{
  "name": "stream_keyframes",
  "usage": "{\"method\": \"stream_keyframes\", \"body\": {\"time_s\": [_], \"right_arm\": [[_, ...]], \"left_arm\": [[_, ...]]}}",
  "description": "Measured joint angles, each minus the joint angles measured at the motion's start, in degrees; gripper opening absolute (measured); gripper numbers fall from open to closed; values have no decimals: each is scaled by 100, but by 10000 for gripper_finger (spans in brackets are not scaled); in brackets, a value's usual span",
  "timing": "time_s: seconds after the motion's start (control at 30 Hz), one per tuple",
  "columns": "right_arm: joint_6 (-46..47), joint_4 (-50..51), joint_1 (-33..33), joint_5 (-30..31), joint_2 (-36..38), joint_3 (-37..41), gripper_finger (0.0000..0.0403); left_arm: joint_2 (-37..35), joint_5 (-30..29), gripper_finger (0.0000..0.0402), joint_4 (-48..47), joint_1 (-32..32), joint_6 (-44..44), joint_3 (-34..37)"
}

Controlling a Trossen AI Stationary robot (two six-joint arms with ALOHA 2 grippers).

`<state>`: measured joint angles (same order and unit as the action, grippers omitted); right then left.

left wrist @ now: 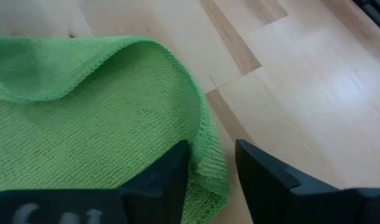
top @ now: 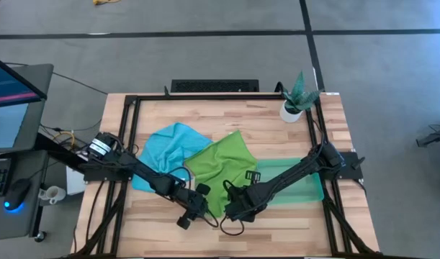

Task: Roll microfiber towels into tight, uniform cylinder then place into a basket
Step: Fold the green towel

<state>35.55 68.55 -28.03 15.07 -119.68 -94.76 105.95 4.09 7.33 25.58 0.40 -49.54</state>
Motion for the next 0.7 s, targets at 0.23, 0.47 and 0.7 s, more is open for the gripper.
{"method": "stream_keyframes", "body": {"time_s": [0.23, 0.47, 0.7], "right_arm": [[0, -51, -263, -2, 0, 0, 4], [3, -196, -462, 0, 0, -3, 3], [1, 205, -643, 509, 0, -589, 2]], "left_arm": [[-115, -632, 9, -124, 224, -142, 11], [-764, -1920, 3, -725, 579, -274, 11], [-1474, -2563, 2, -1265, 958, -359, 11]]}}
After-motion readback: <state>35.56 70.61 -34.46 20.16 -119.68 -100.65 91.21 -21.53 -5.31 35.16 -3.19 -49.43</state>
